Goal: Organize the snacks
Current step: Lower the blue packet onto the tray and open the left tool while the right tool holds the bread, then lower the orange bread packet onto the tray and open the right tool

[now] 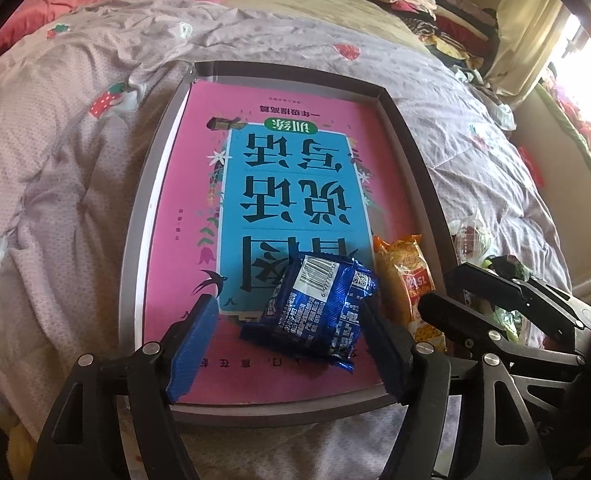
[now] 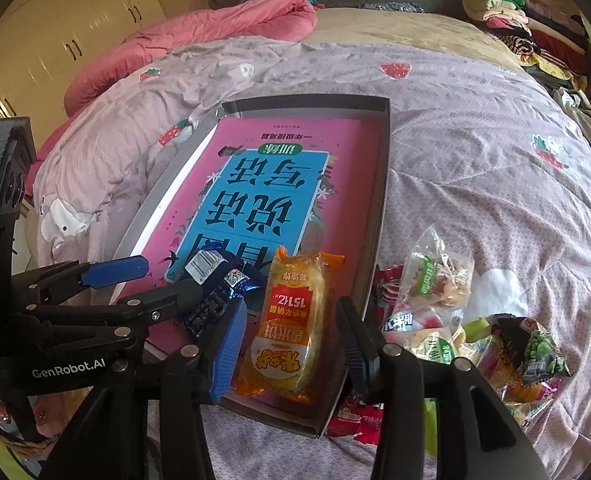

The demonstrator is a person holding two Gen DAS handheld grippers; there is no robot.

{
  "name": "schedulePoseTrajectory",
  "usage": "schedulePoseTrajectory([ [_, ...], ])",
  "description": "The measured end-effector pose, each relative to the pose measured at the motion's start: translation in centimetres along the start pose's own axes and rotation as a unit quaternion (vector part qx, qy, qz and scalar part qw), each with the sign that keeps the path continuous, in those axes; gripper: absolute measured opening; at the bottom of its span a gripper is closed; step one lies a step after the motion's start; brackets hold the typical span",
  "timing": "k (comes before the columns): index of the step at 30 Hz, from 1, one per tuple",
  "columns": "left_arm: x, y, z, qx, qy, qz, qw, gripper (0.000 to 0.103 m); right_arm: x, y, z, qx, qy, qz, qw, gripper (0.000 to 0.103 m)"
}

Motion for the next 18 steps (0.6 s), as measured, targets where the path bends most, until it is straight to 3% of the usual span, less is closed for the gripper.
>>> schedulePoseTrajectory([
  [18,-0.8,1.7,-1.1,0.001,-0.001,-0.018,0.9998,0.075,-1.0,2.4,-0.3,0.010,0.000,-0.044,0.999,0.060],
])
Point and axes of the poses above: each gripper's, at about its wrist camera, not at the fingertips, and y roughly against the way its jaws point, z to its left, x to its underside, the point moved 3 cm from there along -y, roughly the way its jaws point, and after that the axes turned 15 degrees about -z, right-handed, at the moved point
